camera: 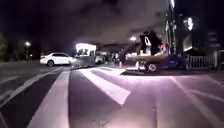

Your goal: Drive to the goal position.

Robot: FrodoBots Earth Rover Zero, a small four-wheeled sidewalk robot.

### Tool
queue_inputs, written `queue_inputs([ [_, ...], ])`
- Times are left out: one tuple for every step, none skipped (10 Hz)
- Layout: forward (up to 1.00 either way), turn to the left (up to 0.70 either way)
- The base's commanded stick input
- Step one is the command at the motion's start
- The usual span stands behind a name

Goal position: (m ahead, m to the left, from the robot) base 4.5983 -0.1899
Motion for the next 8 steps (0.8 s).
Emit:
queue_inputs([
  [0.7, 0.0],
  [0.7, 0.0],
  [0.7, 0.0],
  [0.7, 0.0],
  [0.7, 0.0],
  [0.7, 0.0],
  [0.7, 0.0],
  [0.7, 0.0],
])
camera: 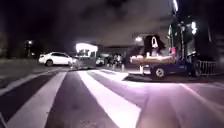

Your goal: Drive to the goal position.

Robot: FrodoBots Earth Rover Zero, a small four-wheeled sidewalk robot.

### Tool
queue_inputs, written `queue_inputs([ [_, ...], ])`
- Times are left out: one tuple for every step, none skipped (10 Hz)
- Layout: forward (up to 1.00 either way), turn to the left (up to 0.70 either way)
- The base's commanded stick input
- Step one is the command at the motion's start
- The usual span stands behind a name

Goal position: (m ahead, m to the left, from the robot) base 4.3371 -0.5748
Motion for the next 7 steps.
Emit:
queue_inputs([
  [0.7, 0.0],
  [0.7, 0.0],
  [0.7, 0.0],
  [0.7, 0.0],
  [0.7, 0.0],
  [0.7, 0.0],
  [0.7, 0.0],
])
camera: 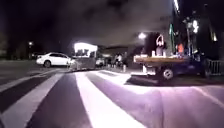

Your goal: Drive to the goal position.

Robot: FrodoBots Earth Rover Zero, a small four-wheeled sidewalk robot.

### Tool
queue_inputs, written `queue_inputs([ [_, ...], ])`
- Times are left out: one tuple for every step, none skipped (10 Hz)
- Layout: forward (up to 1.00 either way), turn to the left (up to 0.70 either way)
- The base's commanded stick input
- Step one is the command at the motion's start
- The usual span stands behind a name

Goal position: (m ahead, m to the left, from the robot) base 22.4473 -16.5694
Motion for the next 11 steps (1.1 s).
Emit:
queue_inputs([
  [0.7, 0.0],
  [0.7, 0.0],
  [0.7, 0.0],
  [0.7, 0.0],
  [0.7, 0.0],
  [0.7, 0.0],
  [0.7, 0.0],
  [0.7, -0.12],
  [0.7, -0.13],
  [0.7, 0.0],
  [0.7, 0.0],
])
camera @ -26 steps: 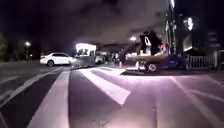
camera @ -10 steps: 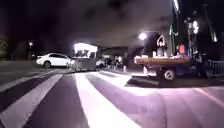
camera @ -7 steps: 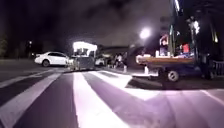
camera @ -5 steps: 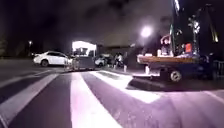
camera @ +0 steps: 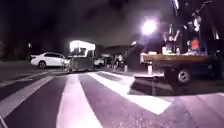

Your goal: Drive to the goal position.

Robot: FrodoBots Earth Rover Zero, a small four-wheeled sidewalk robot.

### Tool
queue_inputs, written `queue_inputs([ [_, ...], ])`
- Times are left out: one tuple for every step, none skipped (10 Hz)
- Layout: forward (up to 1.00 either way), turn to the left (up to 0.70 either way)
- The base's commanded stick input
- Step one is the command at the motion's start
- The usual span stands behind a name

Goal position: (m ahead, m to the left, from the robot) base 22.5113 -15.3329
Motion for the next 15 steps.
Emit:
queue_inputs([
  [0.7, 0.0],
  [0.7, 0.0],
  [0.7, 0.0],
  [0.7, 0.0],
  [0.7, 0.0],
  [0.7, 0.0],
  [0.7, 0.0],
  [0.7, 0.0],
  [0.7, 0.0],
  [0.7, 0.0],
  [0.7, 0.0],
  [0.7, 0.0],
  [0.7, 0.0],
  [0.7, 0.0],
  [0.7, 0.0],
])
